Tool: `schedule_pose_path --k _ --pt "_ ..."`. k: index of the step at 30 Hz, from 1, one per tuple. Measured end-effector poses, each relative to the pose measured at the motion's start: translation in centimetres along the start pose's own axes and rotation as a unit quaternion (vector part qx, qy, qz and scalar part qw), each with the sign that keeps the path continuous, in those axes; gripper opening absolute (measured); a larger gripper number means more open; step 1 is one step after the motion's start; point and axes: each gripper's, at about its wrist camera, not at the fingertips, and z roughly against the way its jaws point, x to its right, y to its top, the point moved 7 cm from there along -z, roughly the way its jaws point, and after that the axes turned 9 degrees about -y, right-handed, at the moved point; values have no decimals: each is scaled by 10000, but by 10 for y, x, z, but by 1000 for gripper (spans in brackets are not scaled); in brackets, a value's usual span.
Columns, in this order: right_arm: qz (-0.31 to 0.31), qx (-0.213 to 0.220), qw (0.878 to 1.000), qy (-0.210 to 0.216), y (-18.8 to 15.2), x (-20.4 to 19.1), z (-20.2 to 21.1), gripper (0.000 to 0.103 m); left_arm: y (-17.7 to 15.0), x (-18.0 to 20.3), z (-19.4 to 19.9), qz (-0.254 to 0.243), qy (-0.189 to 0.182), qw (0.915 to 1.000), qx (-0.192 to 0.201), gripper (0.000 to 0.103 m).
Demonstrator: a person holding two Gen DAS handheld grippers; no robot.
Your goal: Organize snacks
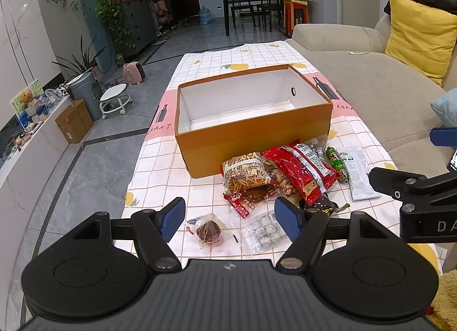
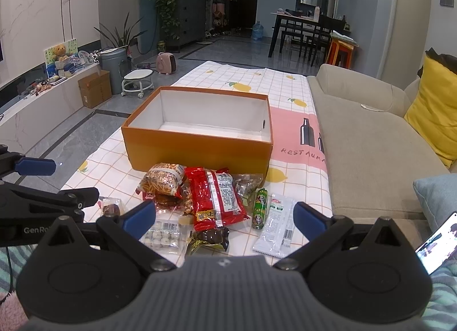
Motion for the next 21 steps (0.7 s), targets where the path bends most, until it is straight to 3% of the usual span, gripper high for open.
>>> schedule_pose_path --k 21 --pt "29 -23 10000 55 -2 -2 -1 99 -1 4 -2 28 -109 9999 -28 82"
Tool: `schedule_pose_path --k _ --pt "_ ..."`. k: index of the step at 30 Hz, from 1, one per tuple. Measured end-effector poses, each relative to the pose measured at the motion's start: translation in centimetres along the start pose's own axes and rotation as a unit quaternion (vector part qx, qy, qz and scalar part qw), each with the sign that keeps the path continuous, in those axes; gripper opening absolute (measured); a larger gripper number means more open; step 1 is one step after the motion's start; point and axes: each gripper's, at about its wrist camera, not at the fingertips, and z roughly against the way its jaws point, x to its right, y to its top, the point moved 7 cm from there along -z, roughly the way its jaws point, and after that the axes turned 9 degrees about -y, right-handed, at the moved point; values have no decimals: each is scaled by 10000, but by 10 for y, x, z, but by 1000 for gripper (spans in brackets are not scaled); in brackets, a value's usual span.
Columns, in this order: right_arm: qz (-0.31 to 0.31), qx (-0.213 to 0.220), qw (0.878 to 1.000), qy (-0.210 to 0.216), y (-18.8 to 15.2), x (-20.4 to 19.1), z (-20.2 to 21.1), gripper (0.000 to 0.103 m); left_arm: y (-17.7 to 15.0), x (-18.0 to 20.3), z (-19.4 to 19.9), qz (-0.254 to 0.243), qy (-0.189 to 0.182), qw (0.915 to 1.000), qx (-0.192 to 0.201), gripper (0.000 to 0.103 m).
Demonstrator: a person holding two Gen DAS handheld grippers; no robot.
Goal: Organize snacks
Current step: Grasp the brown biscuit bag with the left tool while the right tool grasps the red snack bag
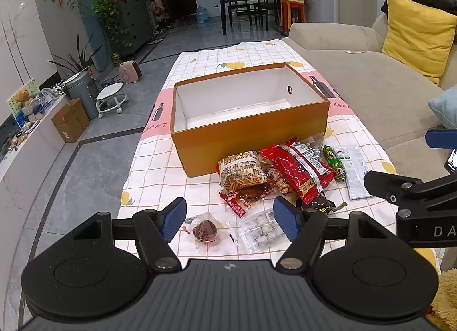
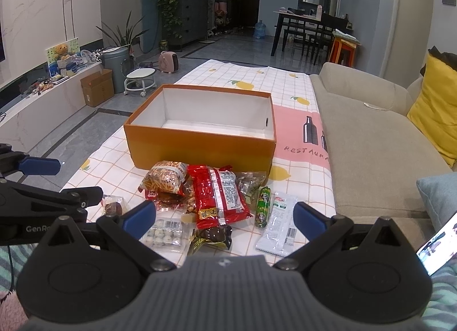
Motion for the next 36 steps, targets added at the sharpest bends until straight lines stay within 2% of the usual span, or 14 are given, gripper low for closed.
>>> schedule_pose_path --k 4,5,6,9,10,12,14,15,16,18,21,25,30,36 --pt "-77 60 10000 7 -3 4 -4 98 -1 -3 -5 120 -201 9997 -13 77" --pt "-85 47 10000 -3 -4 5 -5 93 -2 -5 -7 178 -281 9994 -23 75" --pt "-97 6 9999 -27 -7 6 -9 87 -3 -6 -9 239 -356 9991 -43 68" --pt "-152 -260 9995 -28 -17 8 -22 83 -7 -9 -19 463 -632 9968 -160 48" --pt "-189 -373 9991 1 -21 9 -29 82 -7 -9 -22 498 -689 9962 -184 45" --pt "-252 -498 9984 -21 -25 9 -37 81 -8 -11 -28 523 -746 9956 -216 45" --pt "-297 -587 9978 10 -28 9 -47 79 -6 -11 -35 509 -821 9950 -259 46" --pt "-304 -626 9976 44 -29 8 -51 78 -5 -11 -38 523 -847 9947 -269 55" --pt "-301 -678 9972 79 -29 6 -56 78 -3 -10 -42 509 -889 9944 -266 70" --pt "-314 -776 9961 269 -29 1 -67 78 2 -10 -47 426 -944 9945 -162 79" --pt "-283 -806 9955 407 -25 -7 -80 78 10 -11 -58 344 -858 9956 -137 79" --pt "-143 -847 9953 441 -18 -14 -103 79 20 -22 -78 558 -821 9948 -212 82" --pt "-58 -874 9951 454 -7 -19 -130 87 29 -33 -106 770 -802 9933 -301 86" --pt "98 -952 9947 379 -1 -24 -163 91 32 -42 -143 831 -692 9925 -572 86"
